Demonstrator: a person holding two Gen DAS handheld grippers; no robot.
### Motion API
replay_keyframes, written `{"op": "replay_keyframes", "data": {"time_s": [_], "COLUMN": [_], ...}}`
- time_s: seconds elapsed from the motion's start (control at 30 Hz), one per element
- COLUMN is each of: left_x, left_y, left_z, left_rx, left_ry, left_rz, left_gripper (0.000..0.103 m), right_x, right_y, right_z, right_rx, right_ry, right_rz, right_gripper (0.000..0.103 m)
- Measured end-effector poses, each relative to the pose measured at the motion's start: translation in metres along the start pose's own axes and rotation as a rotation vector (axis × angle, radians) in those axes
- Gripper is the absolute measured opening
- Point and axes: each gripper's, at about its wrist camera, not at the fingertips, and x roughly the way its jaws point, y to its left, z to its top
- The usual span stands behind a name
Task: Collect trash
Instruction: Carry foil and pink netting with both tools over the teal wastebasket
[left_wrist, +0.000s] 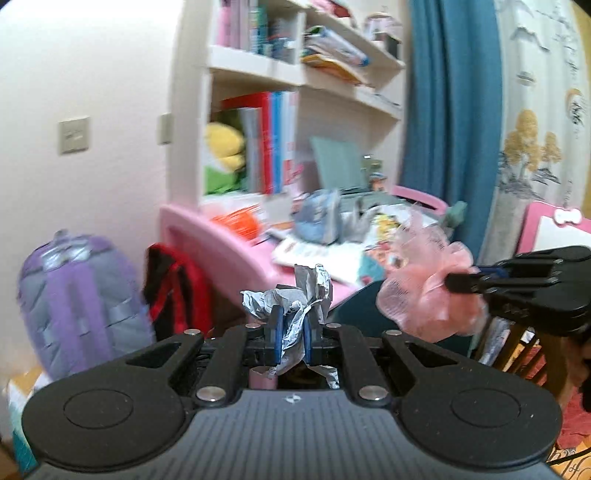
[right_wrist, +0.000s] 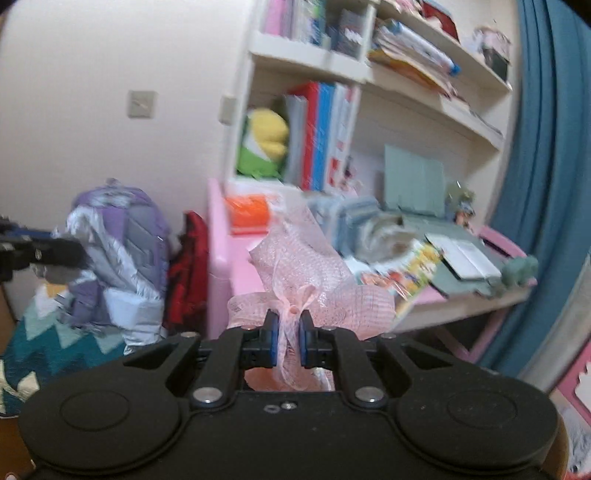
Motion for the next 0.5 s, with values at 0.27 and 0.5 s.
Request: {"op": "replay_keyframes", "data": {"time_s": [0.27, 0.5], "left_x": [0.079, 0.16], "left_y": [-0.06, -0.101], "left_z": [0.02, 0.003], "left_rx": [0.027, 0.094], "left_ry": [0.046, 0.178], "left_rz": [-0.123, -0.156], "left_gripper": [0.011, 0.011], "right_x": [0.047, 0.078], "right_y": [-0.042, -0.052], "right_z": [-0.028, -0.047], "right_rx": [0.039, -0.005], "right_ry": [0.134, 0.256], "right_rz": [-0.026, -0.023], "right_gripper": [0.009, 0.01]}}
